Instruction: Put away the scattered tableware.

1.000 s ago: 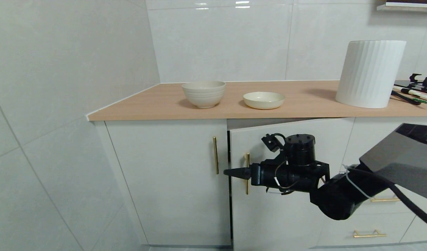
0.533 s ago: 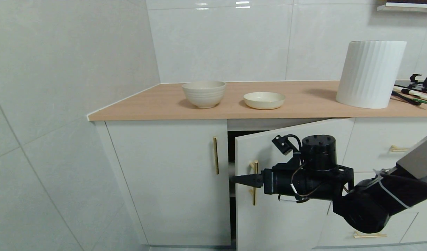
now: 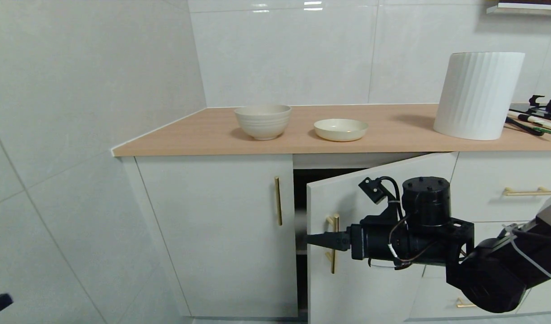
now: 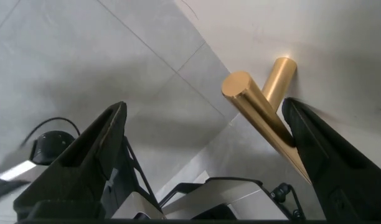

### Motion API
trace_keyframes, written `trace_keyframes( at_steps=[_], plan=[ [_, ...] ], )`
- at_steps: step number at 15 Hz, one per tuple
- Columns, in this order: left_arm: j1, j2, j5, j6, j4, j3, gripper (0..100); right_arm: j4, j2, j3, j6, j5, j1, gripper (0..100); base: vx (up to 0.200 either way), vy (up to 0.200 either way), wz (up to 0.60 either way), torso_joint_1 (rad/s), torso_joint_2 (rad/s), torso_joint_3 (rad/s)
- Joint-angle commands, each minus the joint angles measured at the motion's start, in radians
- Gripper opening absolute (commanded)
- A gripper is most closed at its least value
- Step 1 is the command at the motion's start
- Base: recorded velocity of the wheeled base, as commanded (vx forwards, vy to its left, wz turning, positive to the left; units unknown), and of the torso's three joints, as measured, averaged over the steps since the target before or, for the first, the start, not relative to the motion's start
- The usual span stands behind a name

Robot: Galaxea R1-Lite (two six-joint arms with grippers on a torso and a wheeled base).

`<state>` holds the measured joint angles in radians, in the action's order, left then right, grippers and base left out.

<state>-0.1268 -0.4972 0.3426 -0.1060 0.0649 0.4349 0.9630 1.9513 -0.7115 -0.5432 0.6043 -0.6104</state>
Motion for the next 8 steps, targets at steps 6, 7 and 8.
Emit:
trace_keyframes(
  at_steps=[6,7,8],
  plan=[
    [-0.275,-1.173,0.112,-0.342,-0.729,0.134,100,0.045,0.001,0.032,-0.001,0.006,-0.015,100,0.0,0.0,0.0,0.0,0.0,0.0],
    [-0.284,-1.262,0.11,-0.399,-0.832,0.136,100,0.045,0.001,0.032,-0.001,0.006,-0.015,100,0.0,0.0,0.0,0.0,0.0,0.0],
    [-0.289,-1.334,0.11,-0.448,-0.932,0.137,100,0.046,0.001,0.035,-0.001,0.006,-0.015,100,0.0,0.0,0.0,0.0,0.0,0.0]
  ],
)
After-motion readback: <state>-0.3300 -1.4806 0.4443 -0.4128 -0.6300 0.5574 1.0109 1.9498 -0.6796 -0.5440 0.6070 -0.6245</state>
